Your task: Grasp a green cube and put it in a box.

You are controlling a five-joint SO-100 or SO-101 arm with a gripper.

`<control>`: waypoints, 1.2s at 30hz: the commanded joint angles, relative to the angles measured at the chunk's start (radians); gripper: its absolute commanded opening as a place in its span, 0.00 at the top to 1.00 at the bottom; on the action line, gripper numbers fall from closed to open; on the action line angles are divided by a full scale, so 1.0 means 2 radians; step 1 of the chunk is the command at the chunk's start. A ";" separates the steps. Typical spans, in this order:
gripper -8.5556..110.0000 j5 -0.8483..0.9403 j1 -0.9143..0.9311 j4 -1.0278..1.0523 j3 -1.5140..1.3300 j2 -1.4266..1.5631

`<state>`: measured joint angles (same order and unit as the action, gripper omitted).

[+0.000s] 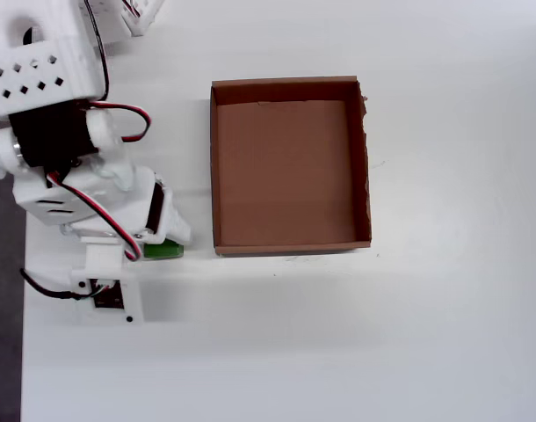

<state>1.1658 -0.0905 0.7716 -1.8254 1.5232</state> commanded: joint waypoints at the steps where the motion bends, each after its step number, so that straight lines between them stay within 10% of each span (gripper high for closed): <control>1: 0.70 0.009 -0.002 -0.002 0.030 0.000; 36: 0.75 0.014 -0.009 0.000 0.080 -0.092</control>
<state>1.1766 -0.0966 0.7701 -1.7165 1.3284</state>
